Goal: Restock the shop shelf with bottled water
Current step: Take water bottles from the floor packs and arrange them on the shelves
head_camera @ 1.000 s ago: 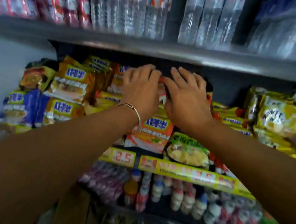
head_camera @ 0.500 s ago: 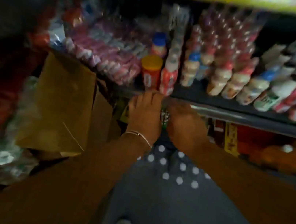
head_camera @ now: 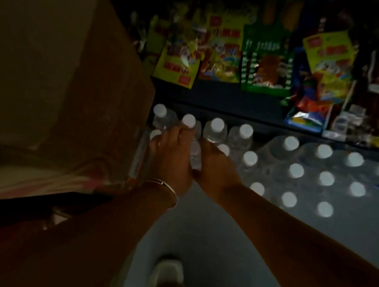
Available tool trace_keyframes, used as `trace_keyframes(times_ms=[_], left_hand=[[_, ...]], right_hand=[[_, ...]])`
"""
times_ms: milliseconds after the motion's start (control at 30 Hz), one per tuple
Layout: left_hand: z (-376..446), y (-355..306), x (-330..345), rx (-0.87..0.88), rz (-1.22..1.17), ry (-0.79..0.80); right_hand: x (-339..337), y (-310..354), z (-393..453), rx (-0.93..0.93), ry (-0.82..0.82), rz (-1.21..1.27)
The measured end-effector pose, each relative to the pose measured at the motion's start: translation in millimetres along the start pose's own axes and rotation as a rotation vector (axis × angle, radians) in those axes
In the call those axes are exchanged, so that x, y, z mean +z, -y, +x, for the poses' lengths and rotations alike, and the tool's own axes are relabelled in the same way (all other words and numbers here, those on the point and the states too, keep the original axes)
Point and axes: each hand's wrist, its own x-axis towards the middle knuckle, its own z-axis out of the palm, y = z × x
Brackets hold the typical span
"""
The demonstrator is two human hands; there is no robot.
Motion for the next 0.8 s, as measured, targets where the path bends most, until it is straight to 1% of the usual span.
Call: trace_keyframes(times_ms=[67, 167, 300, 400, 467, 633, 733, 800], left_hand=[[3.3, 10.6, 13.4, 0.008, 0.002, 0.007], [9.7, 26.5, 30.6, 0.013, 0.025, 0.016], [16.0, 39.4, 46.0, -0.007, 0.035, 0.010], [16.6, 46.9, 51.8, -0.028, 0.019, -0.006], [15.2, 51.1, 52.7, -0.031, 0.019, -0.007], [13.0, 54.0, 43.8, -0.025, -0.004, -0.012], [11.4, 48.7, 31.6, -0.021, 0.010, 0.019], [10.0, 42.4, 19.7, -0.024, 0.016, 0.043]], right_hand=[[20.4, -6.9, 12.1, 0.029, -0.014, 0.067], [36.5, -13.6, 27.9, 0.071, -0.045, 0.097], [48.7, -18.5, 39.9, 0.125, -0.081, 0.018], [52.8, -20.5, 44.4, 0.157, -0.105, 0.015], [56.5, -22.7, 46.9, 0.166, -0.107, 0.035], [60.7, -19.5, 43.9, 0.148, -0.112, 0.177], [48.3, -12.0, 37.6, 0.162, -0.116, 0.240], [33.5, -3.6, 29.5, 0.153, -0.114, 0.235]])
